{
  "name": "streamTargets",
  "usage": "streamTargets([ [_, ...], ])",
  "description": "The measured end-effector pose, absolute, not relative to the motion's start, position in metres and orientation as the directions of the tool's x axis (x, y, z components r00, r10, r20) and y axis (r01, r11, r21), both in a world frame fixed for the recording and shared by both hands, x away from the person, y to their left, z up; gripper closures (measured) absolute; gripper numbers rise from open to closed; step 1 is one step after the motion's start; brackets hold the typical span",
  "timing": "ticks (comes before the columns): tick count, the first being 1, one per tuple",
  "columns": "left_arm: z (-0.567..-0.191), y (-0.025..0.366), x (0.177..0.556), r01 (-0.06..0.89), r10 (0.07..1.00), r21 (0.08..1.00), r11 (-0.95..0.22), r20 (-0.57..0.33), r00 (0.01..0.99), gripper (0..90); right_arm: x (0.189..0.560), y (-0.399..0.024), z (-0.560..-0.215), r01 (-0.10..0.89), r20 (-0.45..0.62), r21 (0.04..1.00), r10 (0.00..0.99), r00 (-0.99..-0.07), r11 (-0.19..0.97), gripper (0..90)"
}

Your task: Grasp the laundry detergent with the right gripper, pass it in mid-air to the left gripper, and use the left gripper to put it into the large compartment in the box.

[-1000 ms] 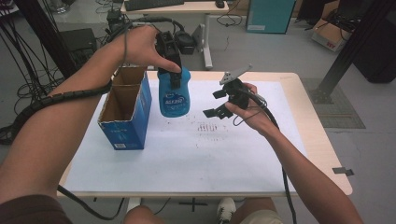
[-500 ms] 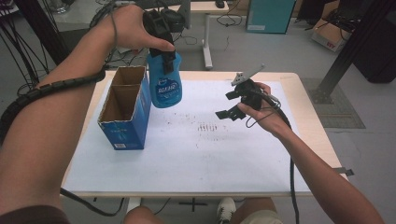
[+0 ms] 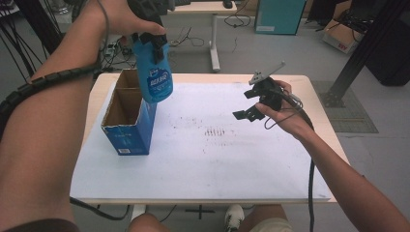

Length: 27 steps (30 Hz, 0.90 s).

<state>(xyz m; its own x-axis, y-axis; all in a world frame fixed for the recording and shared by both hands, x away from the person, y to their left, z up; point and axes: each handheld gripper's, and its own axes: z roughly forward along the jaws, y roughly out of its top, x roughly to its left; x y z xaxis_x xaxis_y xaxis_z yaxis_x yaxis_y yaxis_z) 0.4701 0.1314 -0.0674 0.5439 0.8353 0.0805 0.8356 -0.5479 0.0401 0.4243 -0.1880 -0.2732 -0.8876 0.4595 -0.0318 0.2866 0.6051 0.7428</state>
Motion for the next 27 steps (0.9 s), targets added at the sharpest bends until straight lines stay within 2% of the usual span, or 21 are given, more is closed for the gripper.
streamTargets([
  [12,-0.059,0.169,0.471,0.935,0.936,0.079,-0.347,0.092,0.340,36.3,0.417,-0.188,-0.273,0.293,-0.040,0.725,0.462,-0.886,0.624,7.9],
  [27,-0.056,0.198,0.470,0.978,0.987,0.136,-0.159,0.055,0.153,36.3,0.409,-0.187,-0.264,0.298,-0.052,0.719,0.475,-0.879,0.629,7.8],
])
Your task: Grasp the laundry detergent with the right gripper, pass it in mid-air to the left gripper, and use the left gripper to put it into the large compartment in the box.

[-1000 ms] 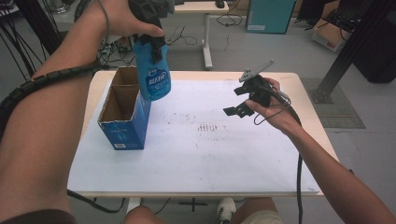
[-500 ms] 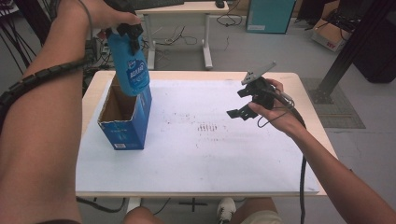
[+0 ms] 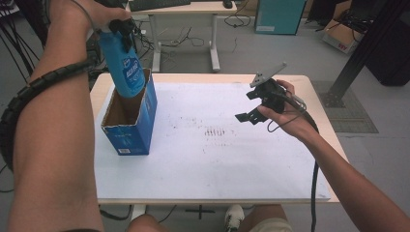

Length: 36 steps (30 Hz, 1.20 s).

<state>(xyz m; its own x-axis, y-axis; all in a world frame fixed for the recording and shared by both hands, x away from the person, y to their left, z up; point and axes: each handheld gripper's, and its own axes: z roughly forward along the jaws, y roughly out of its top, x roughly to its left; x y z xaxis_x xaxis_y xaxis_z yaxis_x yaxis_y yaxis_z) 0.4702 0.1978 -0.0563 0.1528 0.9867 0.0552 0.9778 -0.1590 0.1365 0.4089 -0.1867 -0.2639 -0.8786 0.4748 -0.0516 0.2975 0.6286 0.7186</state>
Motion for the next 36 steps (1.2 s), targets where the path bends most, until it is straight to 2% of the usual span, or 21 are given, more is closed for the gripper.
streamTargets([
  [17,-0.060,0.209,0.472,0.988,0.998,0.151,-0.044,0.050,0.037,36.4,0.408,-0.190,-0.258,0.287,-0.075,0.712,0.475,-0.877,0.641,7.8],
  [36,-0.066,0.221,0.469,0.985,0.999,0.174,-0.006,0.049,-0.003,36.4,0.404,-0.193,-0.253,0.273,-0.099,0.711,0.477,-0.873,0.648,7.9],
])
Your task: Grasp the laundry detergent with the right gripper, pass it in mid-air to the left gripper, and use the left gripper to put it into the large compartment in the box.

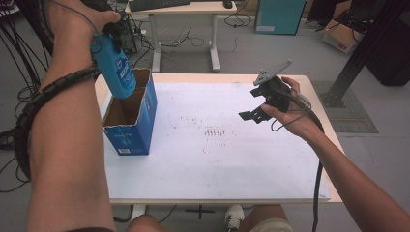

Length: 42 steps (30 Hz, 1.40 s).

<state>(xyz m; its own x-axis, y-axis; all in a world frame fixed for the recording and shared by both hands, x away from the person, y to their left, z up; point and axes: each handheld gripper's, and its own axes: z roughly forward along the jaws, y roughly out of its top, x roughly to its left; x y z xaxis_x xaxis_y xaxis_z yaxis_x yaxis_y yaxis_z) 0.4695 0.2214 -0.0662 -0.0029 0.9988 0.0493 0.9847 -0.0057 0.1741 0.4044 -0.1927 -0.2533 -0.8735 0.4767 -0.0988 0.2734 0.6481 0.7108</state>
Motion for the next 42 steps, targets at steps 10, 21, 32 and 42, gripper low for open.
streamTargets([
  [10,-0.070,0.223,0.470,0.982,0.998,0.188,-0.003,0.059,-0.008,36.4,0.402,-0.190,-0.251,0.276,-0.088,0.716,0.475,-0.876,0.641,7.9],
  [21,-0.081,0.229,0.470,0.984,0.998,0.176,0.018,0.059,-0.028,36.5,0.401,-0.193,-0.249,0.283,-0.081,0.719,0.480,-0.873,0.635,7.9],
  [32,-0.091,0.232,0.469,0.985,0.998,0.170,0.021,0.051,-0.030,36.4,0.401,-0.195,-0.246,0.268,-0.093,0.726,0.477,-0.874,0.633,7.9],
  [42,-0.101,0.231,0.469,0.986,0.998,0.163,0.029,0.047,-0.037,36.4,0.400,-0.196,-0.245,0.267,-0.093,0.728,0.477,-0.874,0.631,7.9],
])
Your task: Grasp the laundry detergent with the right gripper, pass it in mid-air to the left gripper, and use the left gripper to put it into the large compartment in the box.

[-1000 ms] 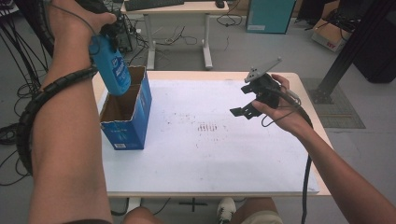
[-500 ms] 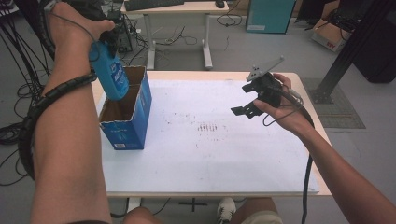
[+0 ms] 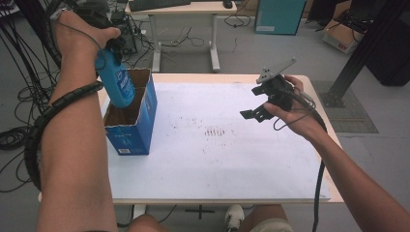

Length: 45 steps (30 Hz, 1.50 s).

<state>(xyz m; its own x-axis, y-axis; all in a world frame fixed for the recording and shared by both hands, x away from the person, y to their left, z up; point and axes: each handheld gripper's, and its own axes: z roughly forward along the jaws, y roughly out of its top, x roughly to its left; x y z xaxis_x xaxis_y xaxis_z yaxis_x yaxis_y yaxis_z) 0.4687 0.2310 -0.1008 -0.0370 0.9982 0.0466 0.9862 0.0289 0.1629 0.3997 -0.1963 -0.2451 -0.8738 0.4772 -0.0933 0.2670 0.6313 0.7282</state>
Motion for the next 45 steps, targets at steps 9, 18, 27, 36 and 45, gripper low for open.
streamTargets([
  [9,-0.112,0.233,0.468,0.987,0.998,0.160,0.021,0.051,-0.030,36.4,0.399,-0.200,-0.244,0.270,-0.093,0.727,0.480,-0.873,0.631,7.9],
  [18,-0.123,0.233,0.468,0.987,0.999,0.161,0.009,0.047,-0.017,36.4,0.399,-0.203,-0.249,0.287,-0.084,0.720,0.490,-0.868,0.632,7.9],
  [27,-0.136,0.234,0.467,0.988,0.999,0.153,0.006,0.036,-0.012,36.4,0.400,-0.203,-0.251,0.287,-0.085,0.716,0.488,-0.869,0.636,7.9],
  [36,-0.151,0.233,0.467,0.989,1.000,0.147,0.002,0.030,-0.007,36.5,0.400,-0.206,-0.252,0.295,-0.081,0.715,0.494,-0.866,0.634,7.9],
  [45,-0.169,0.232,0.467,0.991,1.000,0.133,0.004,0.020,-0.007,36.5,0.400,-0.206,-0.254,0.292,-0.083,0.715,0.491,-0.867,0.636,7.9],
])
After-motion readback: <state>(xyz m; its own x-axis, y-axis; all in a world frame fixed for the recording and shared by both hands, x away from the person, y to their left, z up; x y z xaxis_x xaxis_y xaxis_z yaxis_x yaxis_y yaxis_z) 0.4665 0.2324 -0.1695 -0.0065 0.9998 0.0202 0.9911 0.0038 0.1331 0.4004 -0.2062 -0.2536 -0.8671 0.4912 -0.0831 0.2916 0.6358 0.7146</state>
